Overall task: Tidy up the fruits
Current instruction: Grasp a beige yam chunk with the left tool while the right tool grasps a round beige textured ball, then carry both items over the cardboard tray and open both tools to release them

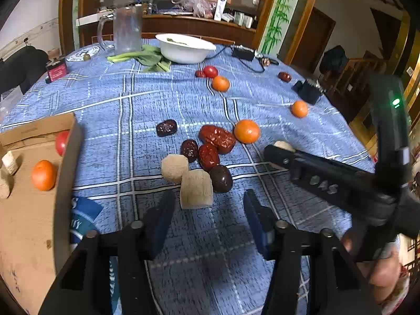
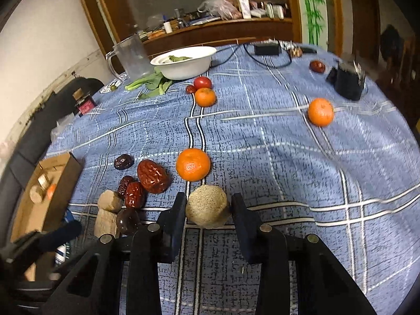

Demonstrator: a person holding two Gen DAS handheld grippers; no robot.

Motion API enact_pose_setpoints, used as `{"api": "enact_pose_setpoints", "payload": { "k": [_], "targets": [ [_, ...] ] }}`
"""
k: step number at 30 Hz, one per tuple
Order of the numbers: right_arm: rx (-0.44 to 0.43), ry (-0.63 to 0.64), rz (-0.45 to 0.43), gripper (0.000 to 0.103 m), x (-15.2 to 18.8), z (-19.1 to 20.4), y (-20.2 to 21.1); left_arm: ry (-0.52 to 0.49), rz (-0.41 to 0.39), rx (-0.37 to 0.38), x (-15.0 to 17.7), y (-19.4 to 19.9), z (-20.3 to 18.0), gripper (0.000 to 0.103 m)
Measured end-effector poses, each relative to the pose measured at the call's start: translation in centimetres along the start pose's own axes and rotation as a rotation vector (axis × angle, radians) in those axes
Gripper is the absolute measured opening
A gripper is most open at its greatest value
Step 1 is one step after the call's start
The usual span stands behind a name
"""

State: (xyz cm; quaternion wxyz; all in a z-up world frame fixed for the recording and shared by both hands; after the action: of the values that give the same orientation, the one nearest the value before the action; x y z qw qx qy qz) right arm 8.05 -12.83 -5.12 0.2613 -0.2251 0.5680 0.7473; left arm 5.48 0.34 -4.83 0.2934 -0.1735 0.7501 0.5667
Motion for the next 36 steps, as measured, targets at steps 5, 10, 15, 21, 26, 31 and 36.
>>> {"api": "enact_pose_setpoints", "payload": {
  "k": [5, 10, 15, 21, 26, 31, 36],
  "targets": [
    [-0.035, -0.05, 0.025, 0.037, 0.3, -0.3, -0.3, 0.044, 0.015, 0.009, 0.1, -1.0, 1.4, 0.028],
    [-0.034, -0.036, 0.022, 0.037, 0.3, -0.2, -0.4, 0.032, 0.012, -0.003, 0.1, -1.6, 1.1, 0.029],
    [-0.019, -0.025, 0.025, 0.037, 0.3, -0.2, -0.6, 0.025, -0.006, 0.004, -0.1, -1.9, 0.9, 0.029],
    [0.035, -0.005, -0.057, 0.037, -0.9, -0.5, 0.5, 0.071, -0.034, 0.027, -0.3, -1.2, 1.5, 0.028],
    [0.063, 0.012, -0.1, 0.037, -1.5, -0.8, 1.1, 0.1, -0.084, 0.03, 0.0, 1.5, 1.7, 0.028],
    [0.082, 0.013, -0.133, 0.037, -1.9, -1.1, 1.7, 0.121, -0.155, 0.017, 0.8, 7.4, 3.6, 0.028],
    [0.075, 0.005, -0.161, 0.037, -1.7, -0.4, 3.0, 0.189, -0.219, -0.061, 1.7, 13.0, 9.1, 0.028]
  ]
}}
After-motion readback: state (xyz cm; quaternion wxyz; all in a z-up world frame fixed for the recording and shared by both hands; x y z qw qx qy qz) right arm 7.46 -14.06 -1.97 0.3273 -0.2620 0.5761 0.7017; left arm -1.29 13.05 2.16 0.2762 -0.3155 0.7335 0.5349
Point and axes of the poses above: each gripper's, at about its wrist camera, not at the fingertips, and y roughly against the way its jaws point, z to its left, x to its underside, the point moved 10 cm from there along -y, roughly the way its jaws point, and after that the axes turned 2 degrees about -z, right-handed, at the moved point
